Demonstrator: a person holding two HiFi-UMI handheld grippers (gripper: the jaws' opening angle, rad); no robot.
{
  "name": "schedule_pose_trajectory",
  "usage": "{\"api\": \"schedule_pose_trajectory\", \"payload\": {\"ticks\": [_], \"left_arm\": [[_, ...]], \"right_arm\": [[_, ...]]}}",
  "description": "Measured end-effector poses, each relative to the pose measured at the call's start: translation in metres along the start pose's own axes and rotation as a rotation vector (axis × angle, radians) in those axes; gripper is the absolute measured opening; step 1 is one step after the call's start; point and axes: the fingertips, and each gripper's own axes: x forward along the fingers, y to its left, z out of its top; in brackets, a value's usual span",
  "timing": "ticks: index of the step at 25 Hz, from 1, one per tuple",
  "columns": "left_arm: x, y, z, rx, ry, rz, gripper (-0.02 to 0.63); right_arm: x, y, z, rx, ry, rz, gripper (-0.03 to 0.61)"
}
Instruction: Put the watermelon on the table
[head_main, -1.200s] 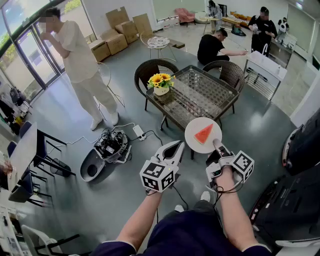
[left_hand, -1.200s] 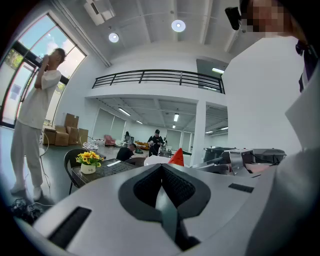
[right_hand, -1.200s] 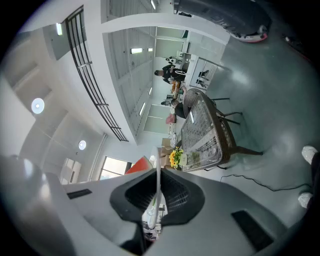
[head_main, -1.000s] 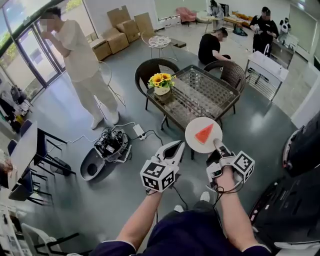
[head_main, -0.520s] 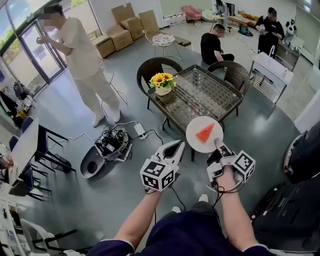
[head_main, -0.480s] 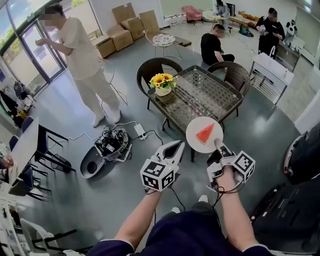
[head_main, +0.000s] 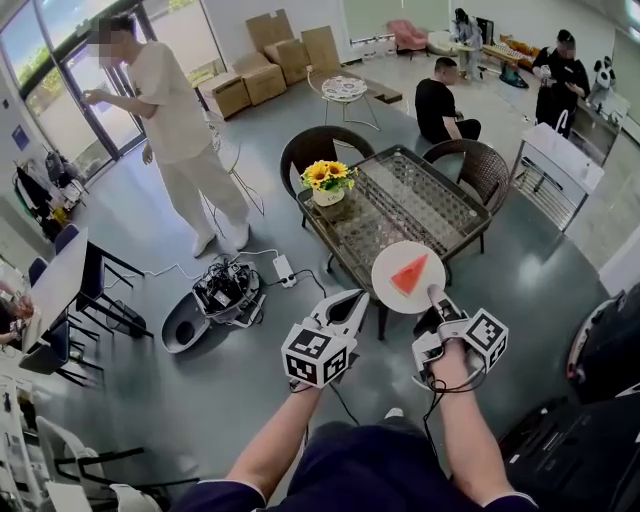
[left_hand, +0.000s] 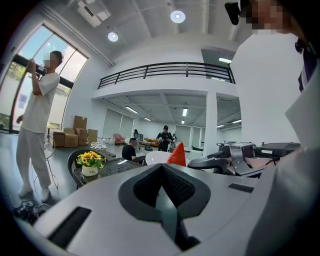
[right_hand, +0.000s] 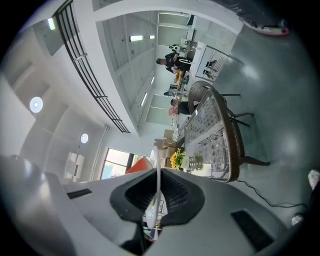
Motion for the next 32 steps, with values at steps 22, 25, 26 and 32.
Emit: {"api": "schedule_pose_trajectory", "payload": {"ticks": [22,25,26,32], "left_arm": [[0.113,0.033,0.003,-0.029,0.002,0.002,0.003],[0.135,0.051,0.006,-0.028,0.008,-0.011,0.003],[0.142,0.059,0.006,-0.028,0.012,-0.017,0.003],[0.184,0.110,-0.002,-0.042,0.042,-0.047,0.003]], "right_arm": [[0.074,-0.026,0.084,-0.007,0.018,-0.022,0.014],[0.096,-0.035,0.093,-0.011,0.014,-0.048,0.014],[0.105,-0.039,0.095,-0.012,0.012,-0.059,0.014],[0.163,-0.062,0.106,-0.018,0.003,-0.101,0.014]]}}
